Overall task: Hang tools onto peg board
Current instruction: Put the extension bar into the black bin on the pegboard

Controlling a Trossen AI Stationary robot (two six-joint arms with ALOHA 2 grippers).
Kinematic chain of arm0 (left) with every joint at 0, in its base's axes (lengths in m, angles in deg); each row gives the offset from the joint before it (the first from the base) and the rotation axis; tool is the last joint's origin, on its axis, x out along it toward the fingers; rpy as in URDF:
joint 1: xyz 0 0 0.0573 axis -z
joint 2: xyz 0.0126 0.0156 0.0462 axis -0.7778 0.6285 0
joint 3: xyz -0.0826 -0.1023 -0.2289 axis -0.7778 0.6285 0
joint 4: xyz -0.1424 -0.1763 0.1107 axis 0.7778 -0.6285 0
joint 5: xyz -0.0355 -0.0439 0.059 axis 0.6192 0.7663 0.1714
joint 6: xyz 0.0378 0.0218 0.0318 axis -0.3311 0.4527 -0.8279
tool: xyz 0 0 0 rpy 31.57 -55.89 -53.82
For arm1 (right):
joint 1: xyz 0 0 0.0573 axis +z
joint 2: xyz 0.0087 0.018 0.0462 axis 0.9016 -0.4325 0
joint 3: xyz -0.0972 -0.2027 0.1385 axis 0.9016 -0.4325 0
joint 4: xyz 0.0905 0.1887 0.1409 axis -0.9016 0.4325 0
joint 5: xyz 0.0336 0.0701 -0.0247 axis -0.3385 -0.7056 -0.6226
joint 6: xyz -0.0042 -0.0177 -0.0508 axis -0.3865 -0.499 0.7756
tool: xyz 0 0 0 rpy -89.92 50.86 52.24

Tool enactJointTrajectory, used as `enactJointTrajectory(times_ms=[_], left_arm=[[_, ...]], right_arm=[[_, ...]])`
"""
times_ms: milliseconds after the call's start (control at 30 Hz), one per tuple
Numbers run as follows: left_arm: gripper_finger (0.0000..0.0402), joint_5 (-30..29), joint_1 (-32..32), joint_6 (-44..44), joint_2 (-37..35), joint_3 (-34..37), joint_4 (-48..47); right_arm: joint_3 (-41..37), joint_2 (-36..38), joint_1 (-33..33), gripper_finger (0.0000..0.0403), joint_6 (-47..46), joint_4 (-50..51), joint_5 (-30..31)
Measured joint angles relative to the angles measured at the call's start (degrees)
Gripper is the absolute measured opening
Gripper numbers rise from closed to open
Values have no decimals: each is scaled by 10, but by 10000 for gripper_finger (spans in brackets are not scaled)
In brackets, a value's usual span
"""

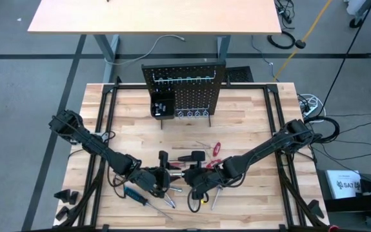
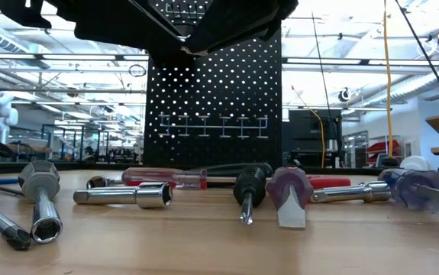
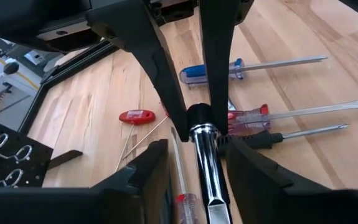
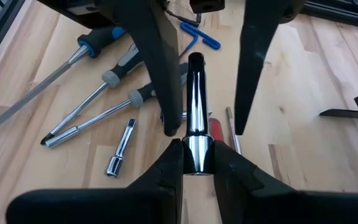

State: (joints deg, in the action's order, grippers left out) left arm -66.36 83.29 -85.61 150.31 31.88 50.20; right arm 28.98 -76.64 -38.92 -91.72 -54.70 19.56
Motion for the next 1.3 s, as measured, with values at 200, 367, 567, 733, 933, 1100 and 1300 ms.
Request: enactJointTrajectory(times_ms=[200, 367, 567, 733, 933, 1100, 1300], left_arm=[[87, 0, 0, 0, 0, 0, -1], [49, -1, 0, 0, 0, 0, -3], [44, -2, 0, 0, 0, 0, -4], [38, -2, 0, 0, 0, 0, -4], [38, -2, 0, -5, 0, 0, -2], [38, -12, 1, -5, -3, 0, -4], [38, -67, 4, -4, -48, -15, -69]], right_arm=[[0, 0, 0, 50, 0, 0, 4], [0, 0, 0, 50, 0, 3, 25], [0, 0, 0, 50, -1, 4, 27], [0, 0, 0, 50, 2, 5, 28], [0, 0, 0, 142, 0, 20, 29], [0, 12, 1, 217, -12, 72, 30], [0, 38, 1, 242, -67, 170, 36]])
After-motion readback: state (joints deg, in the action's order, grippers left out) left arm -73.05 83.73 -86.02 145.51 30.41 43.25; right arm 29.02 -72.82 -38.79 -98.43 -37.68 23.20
